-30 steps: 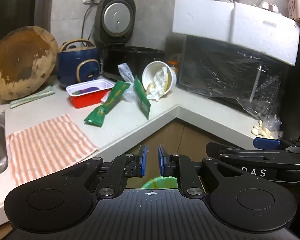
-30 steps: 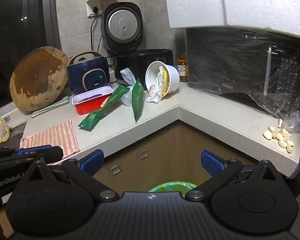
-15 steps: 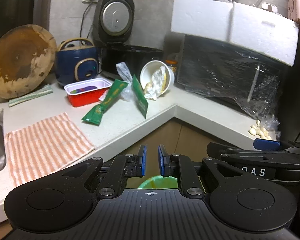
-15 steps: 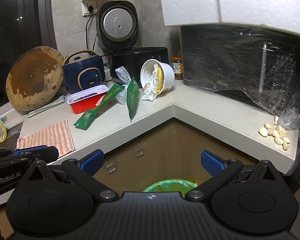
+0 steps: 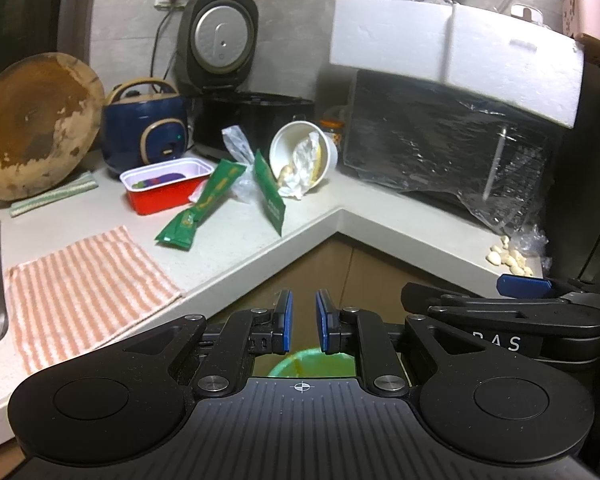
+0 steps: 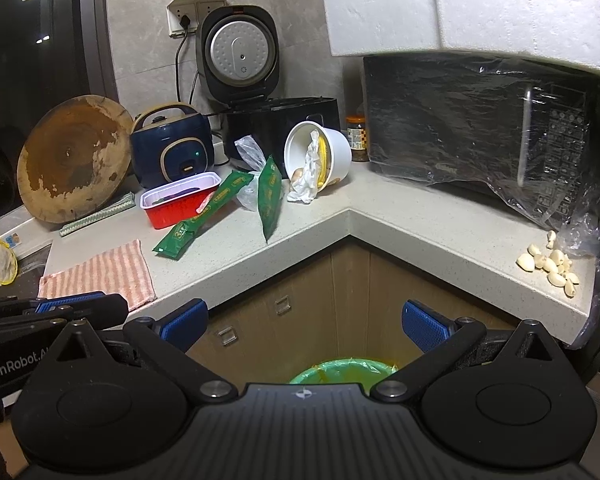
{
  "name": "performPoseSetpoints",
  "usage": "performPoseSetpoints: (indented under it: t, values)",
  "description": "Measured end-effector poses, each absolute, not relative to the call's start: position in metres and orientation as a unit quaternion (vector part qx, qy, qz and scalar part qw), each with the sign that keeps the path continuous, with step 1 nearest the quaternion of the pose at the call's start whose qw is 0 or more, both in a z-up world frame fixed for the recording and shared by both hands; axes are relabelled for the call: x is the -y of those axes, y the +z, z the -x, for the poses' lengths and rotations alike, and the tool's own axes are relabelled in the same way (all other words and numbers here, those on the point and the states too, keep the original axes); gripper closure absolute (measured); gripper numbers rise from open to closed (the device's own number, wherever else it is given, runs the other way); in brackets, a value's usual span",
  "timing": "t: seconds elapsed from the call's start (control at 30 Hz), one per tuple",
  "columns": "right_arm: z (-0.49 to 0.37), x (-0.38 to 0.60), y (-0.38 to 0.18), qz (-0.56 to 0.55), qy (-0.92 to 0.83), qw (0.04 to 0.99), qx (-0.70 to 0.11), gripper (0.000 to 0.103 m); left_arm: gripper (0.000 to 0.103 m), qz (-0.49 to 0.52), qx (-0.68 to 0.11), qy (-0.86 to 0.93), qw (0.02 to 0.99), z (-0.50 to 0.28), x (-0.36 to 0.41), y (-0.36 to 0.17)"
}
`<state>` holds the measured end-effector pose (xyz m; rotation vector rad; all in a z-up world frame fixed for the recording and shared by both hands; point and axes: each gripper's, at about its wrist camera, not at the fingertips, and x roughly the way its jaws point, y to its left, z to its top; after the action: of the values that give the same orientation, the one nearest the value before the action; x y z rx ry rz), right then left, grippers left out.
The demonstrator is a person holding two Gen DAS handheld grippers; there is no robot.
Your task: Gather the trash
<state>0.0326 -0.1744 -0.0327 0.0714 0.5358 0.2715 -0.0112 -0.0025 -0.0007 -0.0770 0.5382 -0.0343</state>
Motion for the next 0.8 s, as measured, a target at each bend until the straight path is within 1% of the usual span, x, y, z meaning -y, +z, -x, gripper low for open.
performPoseSetpoints:
  t: [0.8]
  values:
    - [-0.033,0.165,-0.036,-0.032,0.129,0.954,-0.27,0.0,0.087,0.053,-0.273,-0.016,0.96,0.009,-0.009,-0.003]
